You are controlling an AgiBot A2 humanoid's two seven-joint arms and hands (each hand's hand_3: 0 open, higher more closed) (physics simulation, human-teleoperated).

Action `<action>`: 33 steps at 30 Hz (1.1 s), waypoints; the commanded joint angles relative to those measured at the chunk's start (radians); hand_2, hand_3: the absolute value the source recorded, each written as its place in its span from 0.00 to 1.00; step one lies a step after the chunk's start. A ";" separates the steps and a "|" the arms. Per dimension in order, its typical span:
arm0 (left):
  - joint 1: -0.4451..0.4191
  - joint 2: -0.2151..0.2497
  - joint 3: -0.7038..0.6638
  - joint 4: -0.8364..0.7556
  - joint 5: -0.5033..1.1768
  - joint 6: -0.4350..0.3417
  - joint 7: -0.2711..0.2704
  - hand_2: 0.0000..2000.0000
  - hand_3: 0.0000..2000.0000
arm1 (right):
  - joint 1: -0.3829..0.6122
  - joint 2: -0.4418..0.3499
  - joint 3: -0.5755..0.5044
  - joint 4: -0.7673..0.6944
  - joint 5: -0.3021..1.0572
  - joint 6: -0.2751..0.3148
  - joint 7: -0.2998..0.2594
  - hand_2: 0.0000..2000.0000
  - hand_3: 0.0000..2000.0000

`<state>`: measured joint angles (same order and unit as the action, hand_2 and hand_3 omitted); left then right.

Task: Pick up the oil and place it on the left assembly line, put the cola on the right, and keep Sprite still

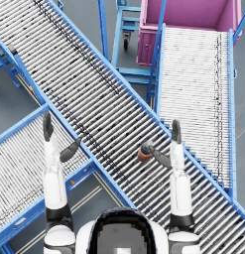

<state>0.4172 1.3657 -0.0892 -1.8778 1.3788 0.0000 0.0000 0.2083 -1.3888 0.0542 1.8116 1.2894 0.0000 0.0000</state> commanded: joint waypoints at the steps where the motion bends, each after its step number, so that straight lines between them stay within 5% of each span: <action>1: 0.010 0.000 0.013 -0.001 0.000 0.000 0.000 0.00 0.00 | -0.032 0.007 0.070 -0.041 0.000 0.000 0.000 0.00 0.00; 10: 0.007 0.007 0.011 0.010 0.000 0.000 0.000 0.00 0.00 | 0.011 -0.026 0.185 -0.299 0.000 0.000 0.000 0.00 0.00; 19: 0.003 0.015 0.011 0.041 0.000 0.000 0.000 0.00 0.00 | 0.151 -0.092 0.228 -0.728 0.000 0.000 0.000 0.00 0.00; 29: 0.025 0.019 -0.024 0.093 0.000 0.000 0.000 0.00 0.00 | 0.306 -0.163 0.311 -1.016 0.000 0.010 0.006 0.00 0.00; 30: 0.039 0.017 -0.033 0.112 0.000 0.000 0.000 0.00 0.00 | 0.309 -0.163 0.309 -1.012 0.000 0.011 0.007 0.68 0.16; 31: 0.039 0.018 -0.030 0.111 0.000 0.000 0.000 0.00 0.00 | 0.311 -0.162 0.304 -1.007 0.001 -0.004 0.007 1.00 0.33; 33: 0.044 0.018 -0.026 0.114 0.000 0.000 0.000 0.00 0.00 | 0.308 -0.159 0.310 -0.985 0.002 0.007 0.006 1.00 0.65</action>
<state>0.4448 1.3867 -0.1168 -1.7680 1.3786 0.0000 0.0000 0.5076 -1.5437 0.3515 0.8313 1.2913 0.0034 0.0068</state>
